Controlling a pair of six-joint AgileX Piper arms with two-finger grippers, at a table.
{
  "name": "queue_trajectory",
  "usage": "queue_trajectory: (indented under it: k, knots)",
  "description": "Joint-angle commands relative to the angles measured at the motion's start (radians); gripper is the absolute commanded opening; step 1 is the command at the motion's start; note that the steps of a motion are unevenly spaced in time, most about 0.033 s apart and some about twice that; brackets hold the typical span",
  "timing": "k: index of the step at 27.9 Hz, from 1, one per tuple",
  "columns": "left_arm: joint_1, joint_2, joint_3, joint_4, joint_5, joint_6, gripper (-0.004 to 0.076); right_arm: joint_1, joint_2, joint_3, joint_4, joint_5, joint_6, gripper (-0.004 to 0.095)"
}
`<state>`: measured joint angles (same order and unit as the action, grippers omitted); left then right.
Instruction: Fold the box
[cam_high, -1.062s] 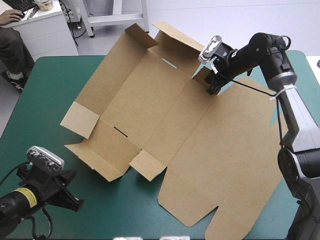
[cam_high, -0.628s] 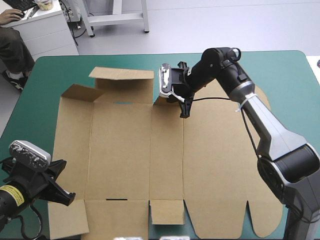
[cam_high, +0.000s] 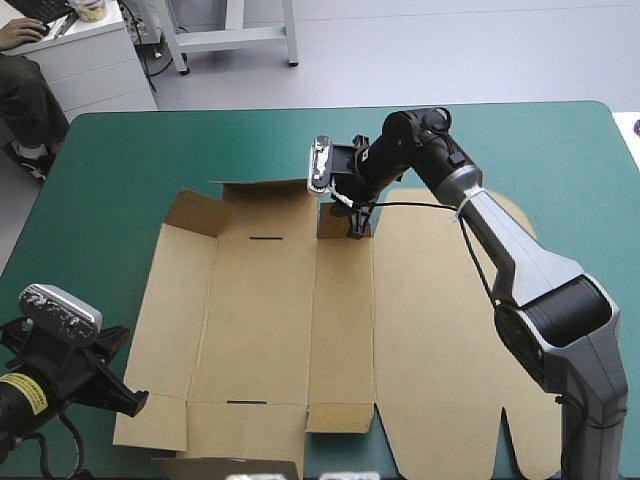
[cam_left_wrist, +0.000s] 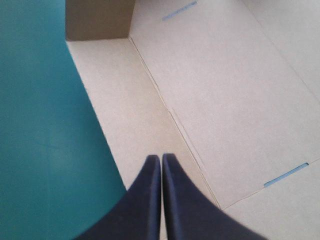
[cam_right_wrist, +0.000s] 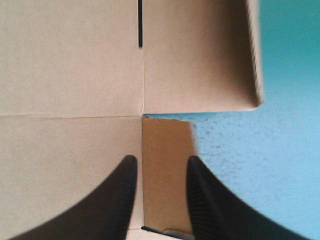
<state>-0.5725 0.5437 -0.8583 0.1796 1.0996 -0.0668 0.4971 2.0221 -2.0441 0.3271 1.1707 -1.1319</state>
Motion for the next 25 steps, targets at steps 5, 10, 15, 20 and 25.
queue_trajectory:
  k: [5,10,15,20,25]
  knots:
    - [-0.006,0.008,-0.031,0.007,-0.053,0.0,-0.001,-0.003,-0.092,-0.036,-0.11,-0.03,0.204,0.0659]
    - [-0.006,0.008,-0.031,0.009,-0.055,0.0,-0.001,-0.003,-0.169,-0.036,-0.226,0.001,0.3,0.0467]
    - [-0.006,0.008,-0.031,0.015,-0.053,0.0,-0.001,-0.004,-0.256,-0.036,-0.293,0.083,0.494,0.0047]
    - [-0.006,0.008,-0.031,0.03,-0.055,0.0,-0.001,-0.004,-0.307,-0.036,-0.458,0.083,0.719,-0.0019]
    - [-0.006,0.008,-0.031,0.055,-0.055,0.0,-0.001,-0.056,-0.353,-0.036,-0.52,0.083,0.836,-0.0019]
